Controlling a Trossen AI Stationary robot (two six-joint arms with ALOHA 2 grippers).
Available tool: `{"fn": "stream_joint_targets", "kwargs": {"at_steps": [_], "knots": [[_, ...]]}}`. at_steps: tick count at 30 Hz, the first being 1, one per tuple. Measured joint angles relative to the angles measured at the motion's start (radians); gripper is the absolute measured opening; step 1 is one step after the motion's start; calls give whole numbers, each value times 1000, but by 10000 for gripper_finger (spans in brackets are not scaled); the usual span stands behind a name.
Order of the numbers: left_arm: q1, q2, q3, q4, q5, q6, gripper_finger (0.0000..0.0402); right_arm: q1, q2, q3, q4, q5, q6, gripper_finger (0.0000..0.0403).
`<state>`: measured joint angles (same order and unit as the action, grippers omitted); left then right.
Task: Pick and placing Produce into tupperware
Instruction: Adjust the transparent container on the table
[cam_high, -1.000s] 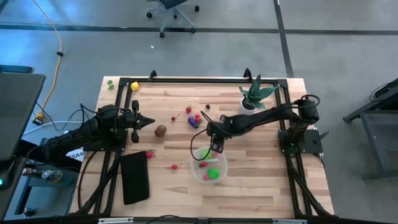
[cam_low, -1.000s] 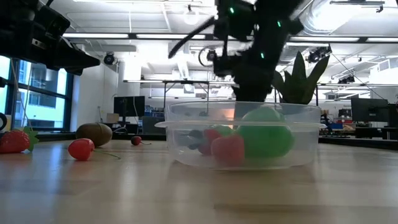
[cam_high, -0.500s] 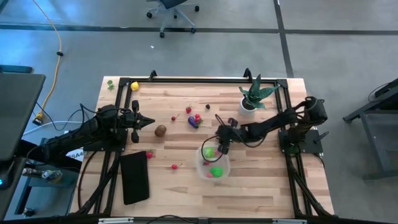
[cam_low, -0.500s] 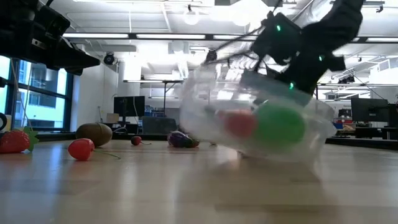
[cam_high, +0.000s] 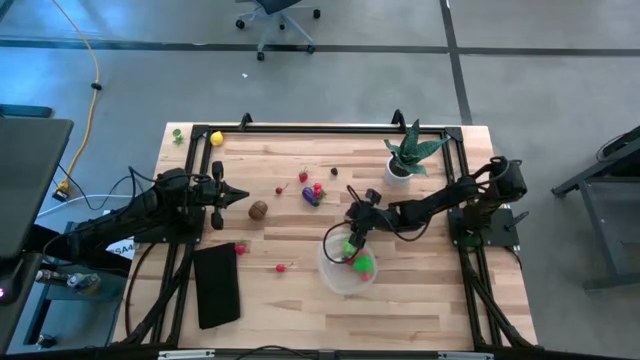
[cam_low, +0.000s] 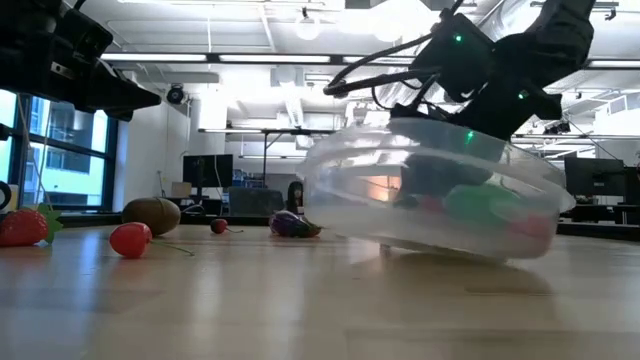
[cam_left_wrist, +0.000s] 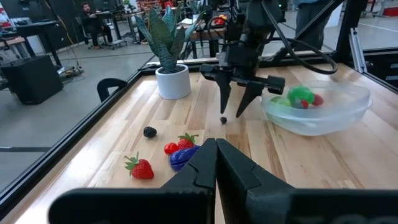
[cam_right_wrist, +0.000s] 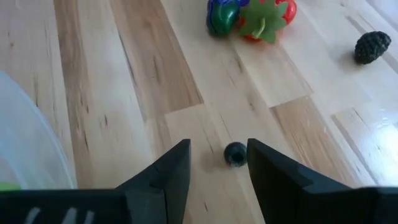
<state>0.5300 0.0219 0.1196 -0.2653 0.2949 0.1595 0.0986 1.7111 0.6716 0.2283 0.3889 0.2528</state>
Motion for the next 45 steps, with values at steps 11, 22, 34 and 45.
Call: {"fn": "stream_joint_targets", "kwargs": {"at_steps": [11,22,34,45], "knots": [[0,0,0,0,0,0,1,0,-72,2,-12,-5,26,148],[0,0,0,0,0,0,1,2,-270,-17,-419,-5,37,142],[0,0,0,0,0,0,1,113,-251,-183,-140,-15,140,142],[0,0,0,0,0,0,1,188,-242,-183,-18,-20,166,142]]}}
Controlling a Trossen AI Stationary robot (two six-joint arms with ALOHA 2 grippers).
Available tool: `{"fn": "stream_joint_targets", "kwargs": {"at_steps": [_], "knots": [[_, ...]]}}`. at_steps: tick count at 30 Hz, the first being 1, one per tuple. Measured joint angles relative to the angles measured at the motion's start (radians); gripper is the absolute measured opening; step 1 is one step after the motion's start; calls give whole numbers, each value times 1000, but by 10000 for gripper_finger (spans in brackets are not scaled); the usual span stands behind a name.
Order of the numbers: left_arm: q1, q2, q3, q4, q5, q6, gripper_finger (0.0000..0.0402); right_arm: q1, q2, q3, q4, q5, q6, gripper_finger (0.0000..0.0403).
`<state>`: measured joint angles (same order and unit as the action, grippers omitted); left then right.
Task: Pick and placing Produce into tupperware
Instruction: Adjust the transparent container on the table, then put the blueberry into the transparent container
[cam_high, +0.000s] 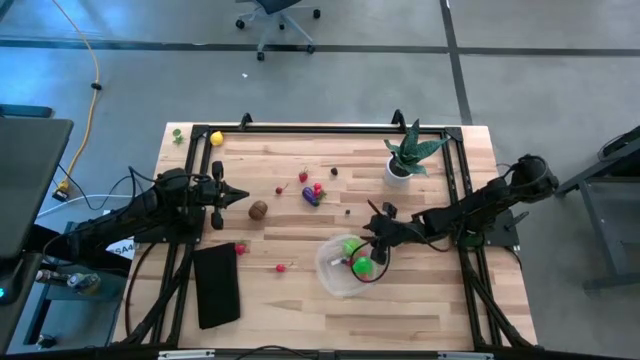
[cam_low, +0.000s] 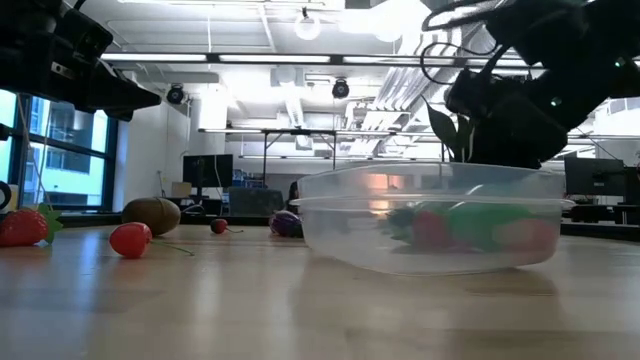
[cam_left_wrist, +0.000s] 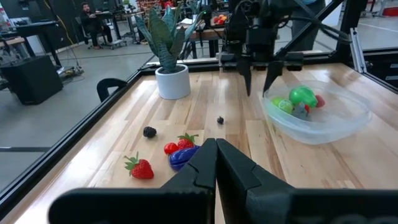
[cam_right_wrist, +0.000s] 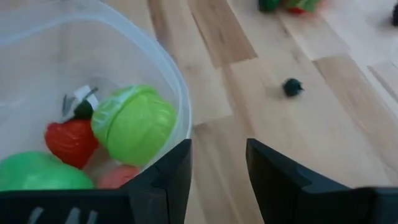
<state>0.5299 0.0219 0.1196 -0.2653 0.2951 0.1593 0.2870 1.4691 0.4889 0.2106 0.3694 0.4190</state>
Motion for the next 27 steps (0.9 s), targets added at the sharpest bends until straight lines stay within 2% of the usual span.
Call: {"fn": "stream_joint_targets", "kwargs": {"at_steps": [12,18,22,24,27], "knots": [[0,0,0,0,0,0,1,69,185,141,4,3,19,142],[0,0,0,0,0,0,1,70,189,178,-101,123,79,142],[0,0,0,0,0,0,1,37,182,160,-97,190,69,142],[0,0,0,0,0,0,1,10,182,133,-54,198,47,142],[0,0,0,0,0,0,1,-34,182,52,124,187,6,142]]}}
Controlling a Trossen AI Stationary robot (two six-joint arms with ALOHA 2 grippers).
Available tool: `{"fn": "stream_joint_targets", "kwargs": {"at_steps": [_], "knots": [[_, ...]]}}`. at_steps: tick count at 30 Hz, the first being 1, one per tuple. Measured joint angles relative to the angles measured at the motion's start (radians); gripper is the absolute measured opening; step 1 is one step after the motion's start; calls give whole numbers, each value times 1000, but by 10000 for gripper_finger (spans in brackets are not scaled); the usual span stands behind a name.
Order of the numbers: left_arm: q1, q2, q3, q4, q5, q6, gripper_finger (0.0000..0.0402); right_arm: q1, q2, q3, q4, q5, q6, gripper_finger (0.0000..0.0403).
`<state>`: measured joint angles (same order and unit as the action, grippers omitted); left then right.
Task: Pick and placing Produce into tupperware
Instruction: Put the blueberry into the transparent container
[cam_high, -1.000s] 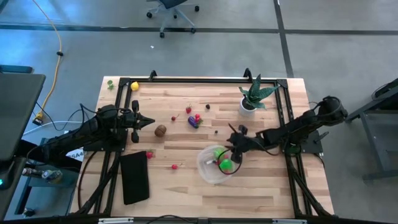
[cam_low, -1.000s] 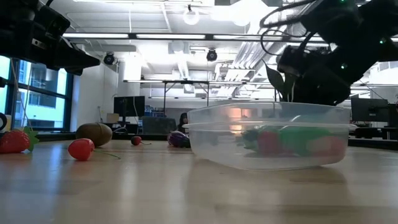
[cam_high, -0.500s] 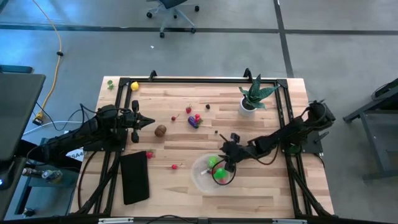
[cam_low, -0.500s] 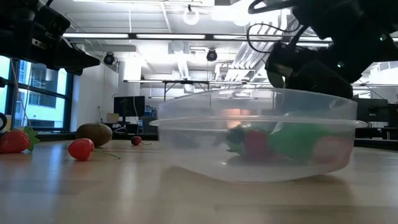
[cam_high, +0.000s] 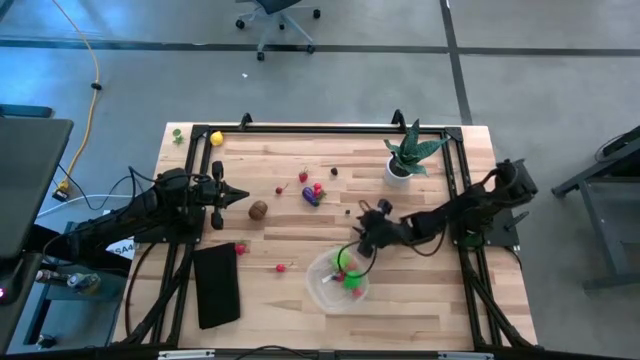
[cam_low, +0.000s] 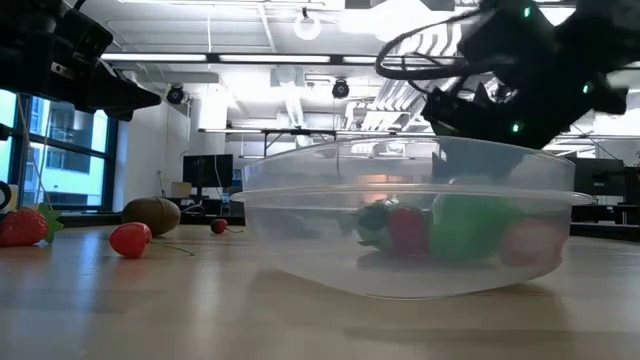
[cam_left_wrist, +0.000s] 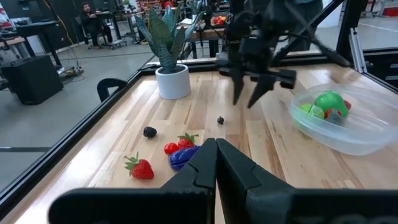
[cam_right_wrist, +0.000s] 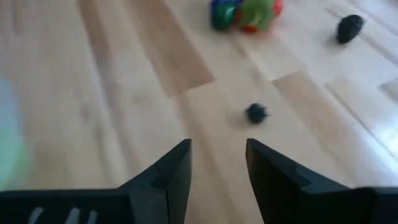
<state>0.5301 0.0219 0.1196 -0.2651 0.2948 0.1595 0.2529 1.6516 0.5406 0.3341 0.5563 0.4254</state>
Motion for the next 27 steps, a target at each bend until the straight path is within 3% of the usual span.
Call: {"fn": "stream_joint_targets", "kwargs": {"at_steps": [5,12,17,27], "knots": [[0,0,0,0,0,0,1,-58,0,-111,251,-34,-61,142],[0,0,0,0,0,0,1,-130,26,-96,256,-64,-137,142],[0,0,0,0,0,0,1,-173,85,-75,295,-142,-146,142],[0,0,0,0,0,0,1,-181,151,-56,360,-149,-162,142]]}}
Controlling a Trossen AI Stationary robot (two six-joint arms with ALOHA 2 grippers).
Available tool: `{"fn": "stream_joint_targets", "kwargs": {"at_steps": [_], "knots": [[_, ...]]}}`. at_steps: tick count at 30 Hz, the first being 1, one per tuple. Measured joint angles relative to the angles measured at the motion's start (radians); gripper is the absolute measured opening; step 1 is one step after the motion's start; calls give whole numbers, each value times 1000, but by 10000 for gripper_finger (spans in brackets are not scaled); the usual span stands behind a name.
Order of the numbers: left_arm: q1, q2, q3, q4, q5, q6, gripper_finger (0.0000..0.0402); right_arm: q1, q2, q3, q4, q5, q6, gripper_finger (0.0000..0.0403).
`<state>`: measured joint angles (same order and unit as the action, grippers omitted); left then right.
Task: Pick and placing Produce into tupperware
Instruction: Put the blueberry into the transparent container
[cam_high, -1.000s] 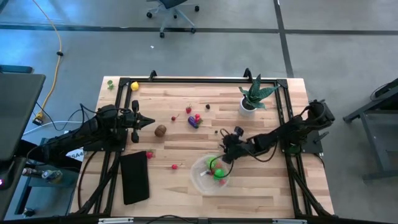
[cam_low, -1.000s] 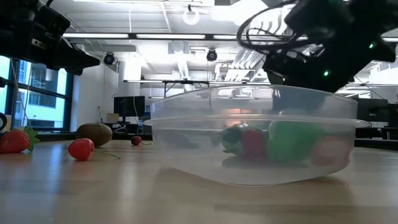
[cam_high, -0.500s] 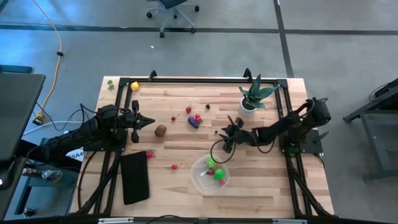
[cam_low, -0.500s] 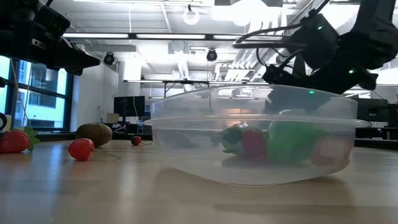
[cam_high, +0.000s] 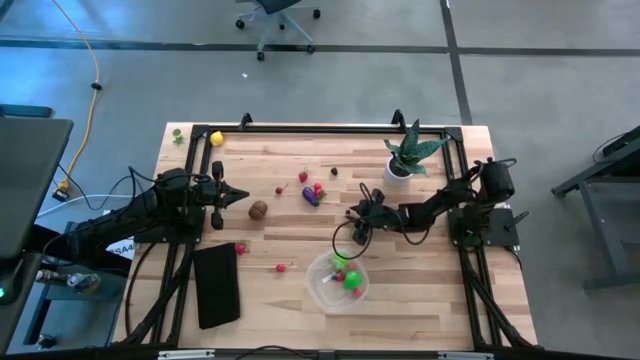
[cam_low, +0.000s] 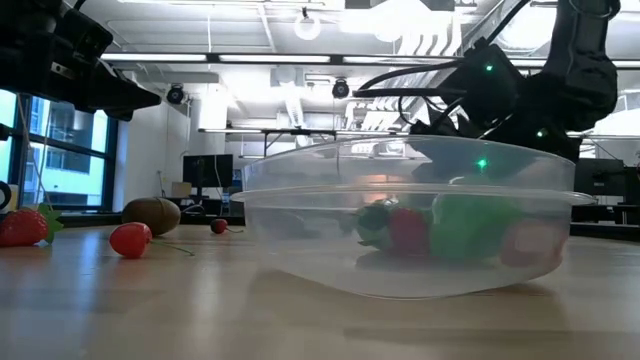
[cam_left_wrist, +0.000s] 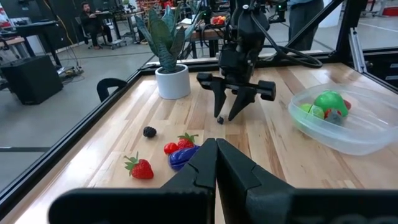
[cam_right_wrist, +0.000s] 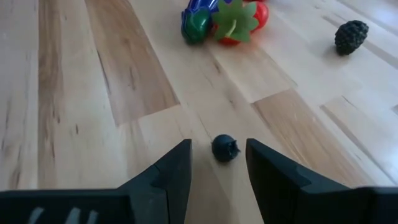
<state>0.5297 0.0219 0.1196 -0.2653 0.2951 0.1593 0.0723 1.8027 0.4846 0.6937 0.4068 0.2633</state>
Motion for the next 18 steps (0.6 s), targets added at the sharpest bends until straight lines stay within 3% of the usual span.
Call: {"fn": "stream_joint_targets", "kwargs": {"at_steps": [18], "knots": [[0,0,0,0,0,0,1,-2,-2,42,-115,4,24,126]]}}
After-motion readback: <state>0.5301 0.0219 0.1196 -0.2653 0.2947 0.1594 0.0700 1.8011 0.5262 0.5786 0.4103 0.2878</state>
